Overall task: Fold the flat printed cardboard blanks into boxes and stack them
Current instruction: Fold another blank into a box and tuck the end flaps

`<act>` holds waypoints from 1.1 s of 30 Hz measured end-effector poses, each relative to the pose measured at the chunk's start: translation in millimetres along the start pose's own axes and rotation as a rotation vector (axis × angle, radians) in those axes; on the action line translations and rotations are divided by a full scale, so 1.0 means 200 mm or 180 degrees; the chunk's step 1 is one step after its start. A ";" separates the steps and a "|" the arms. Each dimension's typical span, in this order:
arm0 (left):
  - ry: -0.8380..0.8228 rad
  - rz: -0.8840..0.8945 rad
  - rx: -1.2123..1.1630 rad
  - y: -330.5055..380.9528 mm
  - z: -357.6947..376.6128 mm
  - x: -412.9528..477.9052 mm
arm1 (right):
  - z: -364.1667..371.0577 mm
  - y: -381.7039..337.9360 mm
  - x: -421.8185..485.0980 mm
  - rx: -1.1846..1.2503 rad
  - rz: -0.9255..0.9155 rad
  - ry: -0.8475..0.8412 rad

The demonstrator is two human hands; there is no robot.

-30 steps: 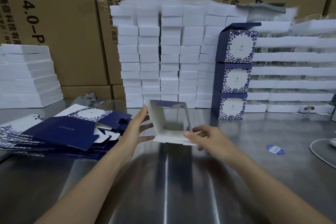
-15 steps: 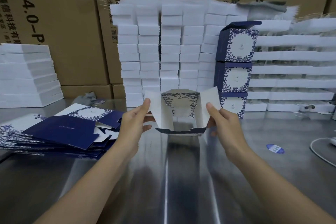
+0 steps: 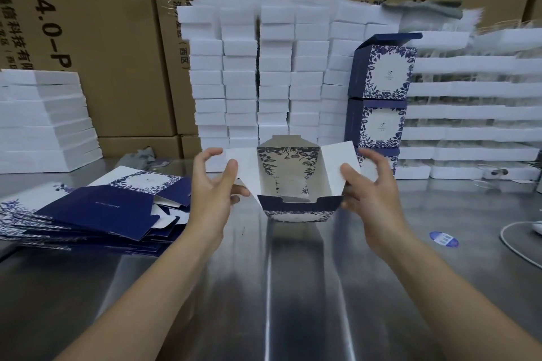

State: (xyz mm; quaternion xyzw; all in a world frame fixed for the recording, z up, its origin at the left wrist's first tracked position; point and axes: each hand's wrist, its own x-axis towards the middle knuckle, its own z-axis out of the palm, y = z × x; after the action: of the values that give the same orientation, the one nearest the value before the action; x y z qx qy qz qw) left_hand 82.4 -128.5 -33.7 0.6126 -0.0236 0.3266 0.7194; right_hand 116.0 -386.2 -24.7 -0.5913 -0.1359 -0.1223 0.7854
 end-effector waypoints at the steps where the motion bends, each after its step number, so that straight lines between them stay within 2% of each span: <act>1: -0.0040 0.0391 0.0340 0.00 0.00 0.00 | -0.01 0.00 0.00 -0.0327 -0.0401 0.0041; 3: -0.0263 0.0910 0.0915 0.01 0.00 -0.02 | -0.01 0.01 0.00 -0.0946 -0.1027 -0.0097; 4: -0.0388 0.1019 0.1149 0.01 0.00 -0.03 | -0.02 0.01 0.00 -0.1224 -0.1158 -0.0210; 8: -0.0915 0.0934 0.1970 0.02 -0.06 -0.04 | -0.09 0.01 0.03 -0.2144 -0.0756 -0.0944; 12: -0.1604 0.0934 0.3348 0.01 -0.11 -0.04 | -0.16 0.02 0.04 -0.2901 -0.0538 -0.1615; 14: -0.1719 0.1014 0.3418 -0.03 -0.10 -0.05 | -0.16 0.04 0.04 -0.2980 -0.0577 -0.1627; 16: -0.1599 0.1000 0.3129 -0.06 -0.09 -0.05 | -0.14 0.03 0.04 -0.2732 -0.0650 -0.1371; 21: -0.0612 0.1205 0.2102 -0.10 0.00 -0.09 | -0.08 0.05 0.01 -0.1845 -0.0966 -0.0650; 24: -0.0231 0.1176 0.1790 -0.08 0.04 -0.10 | -0.03 0.06 0.00 -0.1259 -0.0542 -0.0381; 27: -0.0187 0.0961 0.1445 -0.05 0.04 -0.10 | 0.00 0.09 -0.01 -0.1148 0.0249 -0.0243; 31: -0.0353 0.0755 0.1207 -0.03 0.04 -0.10 | 0.00 0.12 -0.02 -0.0529 0.1729 -0.0470; 33: -0.0435 0.0765 0.1264 -0.02 0.04 -0.11 | 0.00 0.13 -0.03 -0.0249 0.2170 -0.0655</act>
State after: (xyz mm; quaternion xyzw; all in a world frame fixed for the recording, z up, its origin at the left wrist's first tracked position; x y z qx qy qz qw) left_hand 69.8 -146.1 -45.4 0.7555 -0.0803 0.3659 0.5375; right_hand 119.5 -378.8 -50.5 -0.6414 -0.0044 0.2018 0.7401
